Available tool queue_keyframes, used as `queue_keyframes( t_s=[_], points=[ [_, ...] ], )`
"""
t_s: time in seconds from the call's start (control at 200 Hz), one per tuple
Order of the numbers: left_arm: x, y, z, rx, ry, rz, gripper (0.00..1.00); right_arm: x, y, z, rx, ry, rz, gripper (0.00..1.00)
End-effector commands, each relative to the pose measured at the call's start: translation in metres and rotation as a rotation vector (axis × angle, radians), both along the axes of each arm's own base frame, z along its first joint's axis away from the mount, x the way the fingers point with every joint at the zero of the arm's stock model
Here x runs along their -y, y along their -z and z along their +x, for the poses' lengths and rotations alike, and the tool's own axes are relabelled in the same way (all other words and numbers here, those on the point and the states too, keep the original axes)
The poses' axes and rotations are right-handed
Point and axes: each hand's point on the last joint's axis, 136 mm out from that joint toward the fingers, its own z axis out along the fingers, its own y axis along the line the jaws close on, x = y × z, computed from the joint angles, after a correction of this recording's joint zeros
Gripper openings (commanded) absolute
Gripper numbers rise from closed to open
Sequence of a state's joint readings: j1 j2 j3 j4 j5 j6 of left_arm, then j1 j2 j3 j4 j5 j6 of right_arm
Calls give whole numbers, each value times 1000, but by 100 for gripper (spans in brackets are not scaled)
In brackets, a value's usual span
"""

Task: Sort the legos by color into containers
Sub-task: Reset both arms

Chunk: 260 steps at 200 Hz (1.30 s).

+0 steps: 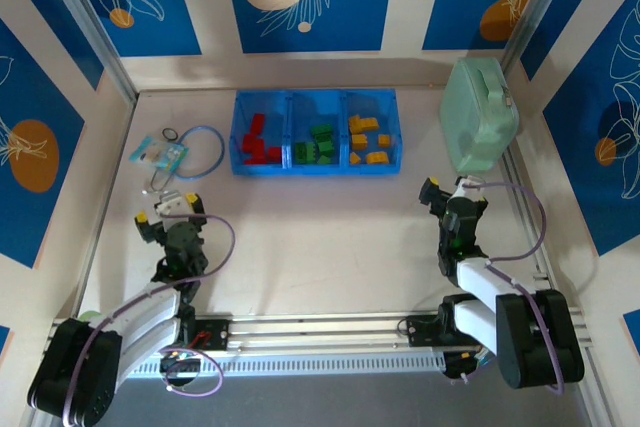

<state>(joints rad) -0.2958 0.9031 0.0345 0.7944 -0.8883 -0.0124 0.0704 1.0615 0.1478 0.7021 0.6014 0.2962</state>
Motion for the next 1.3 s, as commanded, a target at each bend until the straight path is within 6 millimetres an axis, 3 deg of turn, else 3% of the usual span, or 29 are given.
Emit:
queue_keyframes(
  t_s=[0.0, 0.185, 0.2, 0.245, 0.5, 0.625, 0.78, 0.931, 1.006, 1.296],
  points=[
    [-1, -4, 2, 63, 9, -43, 100, 2, -14, 3, 88, 7, 8, 99],
    [2, -4, 13, 82, 30, -44, 100, 8, -22, -6, 188, 43, 21, 100],
    [4, -4, 15, 80, 37, -43, 100, 9, -13, -12, 167, 44, 20, 100],
    [7, -3, 19, 79, 52, -39, 100, 8, -11, -14, 168, 37, 24, 100],
    [18, -2, 39, 117, 98, -25, 100, 7, -11, -2, 186, 2, 29, 100],
    [23, 4, 53, 85, 117, -10, 100, 5, 0, 6, 173, -10, 5, 99],
    [39, 10, 69, 38, 205, 35, 100, -26, -7, 26, 153, -163, -86, 99],
    [91, 20, 81, -36, 457, 156, 100, -89, 1, 44, 122, -434, -266, 99],
    [97, 20, 79, -42, 477, 176, 100, -84, 2, 38, 141, -417, -248, 99],
    [105, 19, 80, -44, 508, 195, 100, -81, 10, 53, 63, -426, -208, 99]
  ],
)
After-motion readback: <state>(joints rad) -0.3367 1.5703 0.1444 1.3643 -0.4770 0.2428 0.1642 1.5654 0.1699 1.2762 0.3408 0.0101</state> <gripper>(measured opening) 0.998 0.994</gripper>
